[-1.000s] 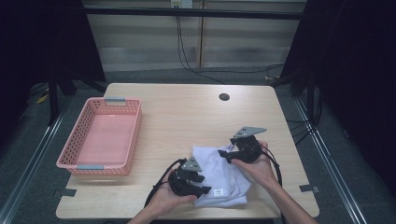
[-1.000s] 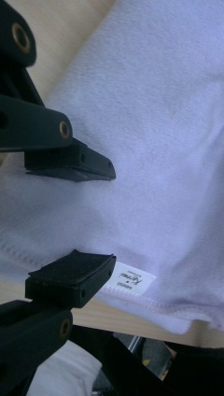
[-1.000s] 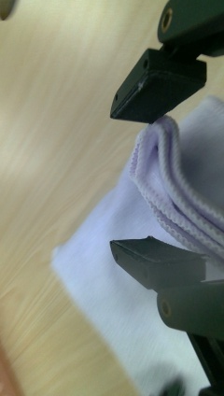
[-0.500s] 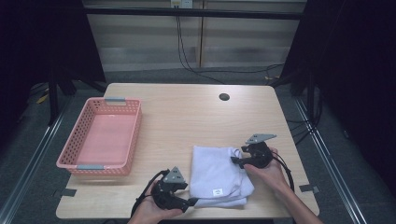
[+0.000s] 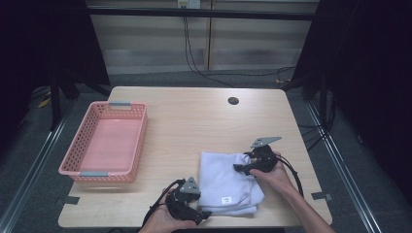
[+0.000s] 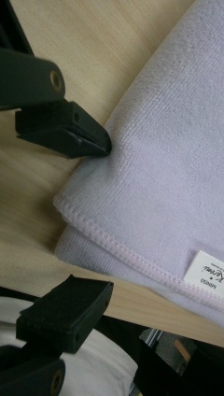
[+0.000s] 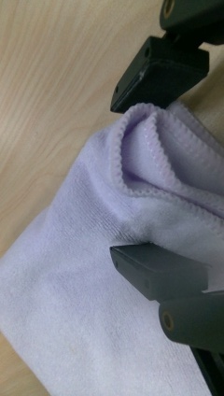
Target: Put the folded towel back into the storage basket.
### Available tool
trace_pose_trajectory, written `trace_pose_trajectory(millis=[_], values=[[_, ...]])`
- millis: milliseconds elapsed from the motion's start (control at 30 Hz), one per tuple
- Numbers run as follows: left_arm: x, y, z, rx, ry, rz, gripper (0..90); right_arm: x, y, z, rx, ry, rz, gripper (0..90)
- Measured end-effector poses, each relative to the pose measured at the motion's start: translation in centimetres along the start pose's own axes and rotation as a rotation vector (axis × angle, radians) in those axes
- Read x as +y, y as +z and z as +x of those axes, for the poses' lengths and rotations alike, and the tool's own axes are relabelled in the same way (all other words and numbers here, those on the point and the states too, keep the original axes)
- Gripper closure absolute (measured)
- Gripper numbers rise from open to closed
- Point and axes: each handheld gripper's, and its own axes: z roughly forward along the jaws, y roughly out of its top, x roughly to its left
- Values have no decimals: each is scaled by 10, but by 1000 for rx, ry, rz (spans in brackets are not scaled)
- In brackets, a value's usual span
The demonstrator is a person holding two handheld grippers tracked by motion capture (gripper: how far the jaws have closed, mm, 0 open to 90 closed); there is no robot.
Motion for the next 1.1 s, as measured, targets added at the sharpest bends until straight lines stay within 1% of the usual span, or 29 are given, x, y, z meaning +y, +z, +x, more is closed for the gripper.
trace_pose_trajectory(millis=[33,67,100,133,167,200,233,267,300,367,400,433,467,500,533,567,633,667,700,733,767,800,833,867,933,967,1000,1100], values=[[0,0,-1,8,5,1,309,0,1,1,-9,-7,2,253],[0,0,-2,17,17,6,335,0,1,2,-9,-15,2,253],[1,0,-2,21,21,10,375,0,1,2,-12,-12,7,253],[1,1,-2,26,12,-1,396,0,1,2,-12,-11,8,254],[1,0,-1,35,17,3,448,0,1,2,-14,-17,11,256],[1,0,-1,34,24,2,476,0,1,3,-13,-16,10,257],[1,0,-2,32,48,6,501,1,1,3,-18,-17,16,258],[1,0,-3,46,71,11,578,1,1,4,-20,-24,23,265],[1,1,-4,44,63,3,599,1,2,4,-14,-24,23,271],[2,0,-2,36,67,21,642,2,1,5,-23,-27,31,292],[2,0,0,28,48,15,661,2,1,5,-12,-31,32,317],[3,0,2,15,38,17,681,2,0,5,-7,-34,34,341],[3,-1,3,8,35,28,692,2,0,6,0,-35,35,371],[3,0,4,3,22,11,700,2,0,6,14,-38,34,408],[3,-1,5,-3,23,27,704,2,0,6,29,-43,34,461],[3,0,5,-3,8,17,707,2,-1,6,43,-38,38,481],[3,-1,4,-1,8,18,711,2,-1,6,60,-42,39,547],[3,-1,4,-1,1,17,712,2,-1,6,66,-43,40,560],[3,-1,5,-5,6,20,713,2,-1,7,67,-40,40,582],[4,-1,6,-12,-2,24,713,2,-1,7,75,-34,42,628],[3,0,7,-19,-12,14,715,2,-2,8,78,-39,38,650],[3,0,8,-25,-15,12,716,2,-2,11,66,-42,37,664],[4,-2,9,-26,-15,26,715,3,-2,12,64,-38,37,675],[3,-1,10,-37,-28,7,718,3,-3,12,57,-43,36,683],[4,-2,10,-36,-25,13,722,3,-4,10,68,-7,40,691],[4,-2,10,-43,-31,-1,724,3,-4,8,81,2,31,694],[4,-5,11,-44,-36,8,726,3,-4,7,86,8,29,696],[3,-8,12,-61,-53,-26,731,4,-6,5,94,28,20,701]])
